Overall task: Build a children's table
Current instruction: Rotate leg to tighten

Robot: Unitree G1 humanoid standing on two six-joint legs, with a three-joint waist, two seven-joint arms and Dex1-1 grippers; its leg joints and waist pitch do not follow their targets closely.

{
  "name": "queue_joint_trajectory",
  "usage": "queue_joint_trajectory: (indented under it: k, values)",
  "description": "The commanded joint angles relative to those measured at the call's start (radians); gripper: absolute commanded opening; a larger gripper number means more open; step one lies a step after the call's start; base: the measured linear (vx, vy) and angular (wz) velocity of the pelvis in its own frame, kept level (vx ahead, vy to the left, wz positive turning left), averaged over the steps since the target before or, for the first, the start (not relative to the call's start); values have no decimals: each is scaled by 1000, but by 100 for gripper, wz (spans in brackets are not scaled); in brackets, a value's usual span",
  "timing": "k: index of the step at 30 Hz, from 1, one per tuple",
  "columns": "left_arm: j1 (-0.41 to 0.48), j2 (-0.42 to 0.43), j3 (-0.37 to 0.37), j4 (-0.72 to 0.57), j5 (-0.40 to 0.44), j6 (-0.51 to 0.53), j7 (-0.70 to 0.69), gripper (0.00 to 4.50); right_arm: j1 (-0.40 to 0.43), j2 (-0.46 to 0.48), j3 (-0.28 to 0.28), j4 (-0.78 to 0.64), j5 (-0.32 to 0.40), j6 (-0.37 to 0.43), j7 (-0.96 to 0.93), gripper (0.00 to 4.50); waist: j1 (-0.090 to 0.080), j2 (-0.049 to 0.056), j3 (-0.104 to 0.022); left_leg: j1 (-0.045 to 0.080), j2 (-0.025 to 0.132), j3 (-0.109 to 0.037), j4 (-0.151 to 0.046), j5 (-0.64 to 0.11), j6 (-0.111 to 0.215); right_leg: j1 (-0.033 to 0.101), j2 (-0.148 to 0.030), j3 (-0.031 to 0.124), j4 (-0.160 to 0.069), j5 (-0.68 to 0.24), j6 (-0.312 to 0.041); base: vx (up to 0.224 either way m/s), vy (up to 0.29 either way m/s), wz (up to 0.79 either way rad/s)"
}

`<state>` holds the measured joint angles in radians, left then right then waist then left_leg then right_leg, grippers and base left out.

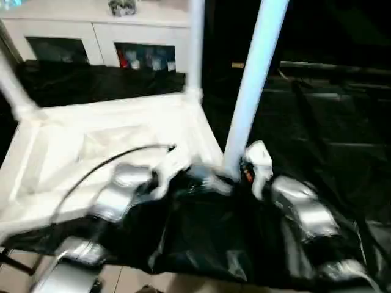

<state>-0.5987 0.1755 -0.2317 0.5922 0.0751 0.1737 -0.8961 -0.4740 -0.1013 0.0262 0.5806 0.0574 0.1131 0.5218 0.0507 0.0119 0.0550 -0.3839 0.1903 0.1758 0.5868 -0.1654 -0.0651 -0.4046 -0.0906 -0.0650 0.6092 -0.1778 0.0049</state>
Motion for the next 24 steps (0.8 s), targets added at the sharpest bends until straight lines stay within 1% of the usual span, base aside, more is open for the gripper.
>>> queue_joint_trajectory:
  k: [1,2,3,4,5,6,7,8,9,12,13,14,15,16,17,18,19,20,21,22,23,24]
  values:
    - [-58,-81,17,4,-21,-1,108,0,-14,88,35,68,-10,38,-99,272,-2,-3,-65,17,32,-10,-77,-302,-2,36,-53,43,-90,-327,-195,0,0,0]
    - [-63,-90,18,11,-19,2,125,0,-21,100,29,80,-10,40,-127,272,-2,-4,-66,16,31,-10,-77,-286,1,40,-52,42,-87,-306,-198,0,0,0]
    - [-70,-104,17,20,-16,7,146,0,-38,117,28,102,-19,37,-172,272,-2,-1,-68,15,31,-9,-75,-271,6,41,-53,42,-86,-279,-202,0,0,0]
    - [-74,-112,16,27,-13,7,156,0,-49,127,27,118,-27,31,-197,272,-1,-2,-69,13,30,-9,-74,-258,14,44,-52,41,-84,-258,-204,0,0,0]
    - [-75,-117,15,30,-13,2,151,0,-57,131,37,127,-39,15,-196,272,0,4,-69,13,30,-9,-74,-256,15,43,-51,41,-83,-249,-207,0,0,0]
    - [-75,-118,12,30,-13,-7,143,0,-61,132,44,128,-43,-4,-180,272,-1,0,-70,10,30,-8,-72,-252,22,46,-51,40,-82,-231,-209,0,0,0]
    - [-76,-119,11,35,-11,-17,139,0,-63,133,46,132,-46,-19,-169,307,-1,1,-70,10,30,-8,-72,-251,24,46,-51,40,-82,-228,-211,0,0,0]
    - [-76,-119,11,35,-11,-17,139,0,-63,133,46,132,-46,-19,-169,328,0,3,-70,12,30,-8,-72,-253,28,46,-51,40,-82,-220,-215,0,0,0]
    - [-72,-114,8,29,-12,-30,121,0,-62,133,40,124,-33,-19,-141,328,0,2,-69,13,30,-8,-73,-259,32,47,-50,40,-83,-221,-218,0,0,0]
    - [-67,-106,4,23,-15,-49,97,0,-61,130,38,116,-25,-21,-110,360,-1,2,-68,12,31,-8,-74,-275,34,47,-50,39,-84,-239,-217,0,0,0]
    - [-58,-89,-3,13,-21,-67,66,0,-59,118,42,104,-21,-25,-75,370,-1,3,-67,13,31,-10,-75,-283,33,47,-51,39,-85,-251,-216,0,0,0]
    - [-58,-88,-4,12,-21,-67,64,0,-59,117,43,103,-22,-26,-74,378,-3,2,-67,12,31,-9,-75,-285,33,48,-50,39,-85,-252,-215,0,0,0]
    - [-51,-74,-8,4,-30,-80,40,0,-57,99,55,97,-25,-31,-56,386,-4,3,-67,13,32,-9,-75,-285,32,47,-52,40,-85,-250,-218,0,0,0]
    - [-44,-65,-10,-6,-36,-84,20,0,-55,85,65,92,-27,-34,-39,395,-4,-5,-68,11,32,-9,-74,-271,38,50,-53,39,-82,-245,-221,0,0,0]
    - [-34,-54,-11,-20,-45,-93,-8,0,-47,66,77,81,-26,-42,-1,395,-4,-6,-68,10,32,-8,-74,-266,40,49,-52,39,-83,-246,-221,0,0,0]
    - [-31,-51,-11,-24,-47,-96,-16,0,-45,61,80,78,-26,-45,10,395,-4,-5,-67,10,33,-9,-74,-267,43,50,-53,39,-83,-248,-220,0,0,0]
    - [-21,-39,-12,-41,-56,-100,-46,0,-35,42,90,62,-22,-53,53,395,-5,-4,-66,11,34,-7,-73,-266,47,47,-54,40,-85,-251,-220,0,0,0]
    - [-18,-36,-13,-46,-58,-101,-55,0,-33,36,93,58,-21,-55,65,395,-4,-5,-66,12,34,-7,-73,-269,48,47,-54,40,-85,-255,-221,0,0,0]
    - [-7,-22,-15,-63,-66,-103,-86,0,-22,17,103,39,-17,-63,111,395,-3,-5,-65,10,36,-8,-75,-272,52,48,-54,40,-84,-263,-220,0,0,0]
    - [1,-13,-18,-75,-70,-105,-108,0,-14,3,109,24,-13,-68,148,395,-2,-5,-65,13,37,-7,-74,-274,53,46,-53,41,-84,-263,-222,0,0,0]
    - [15,16,-28,-100,-75,-105,-156,0,7,-37,131,-22,-5,-73,239,395,-2,-3,-64,13,37,-7,-74,-279,55,45,-52,41,-85,-266,-223,0,0,0]
    - [17,20,-29,-104,-76,-105,-164,0,11,-44,135,-29,-3,-73,256,395,2,-4,-63,12,39,-9,-76,-282,54,49,-53,40,-85,-269,-218,0,0,0]
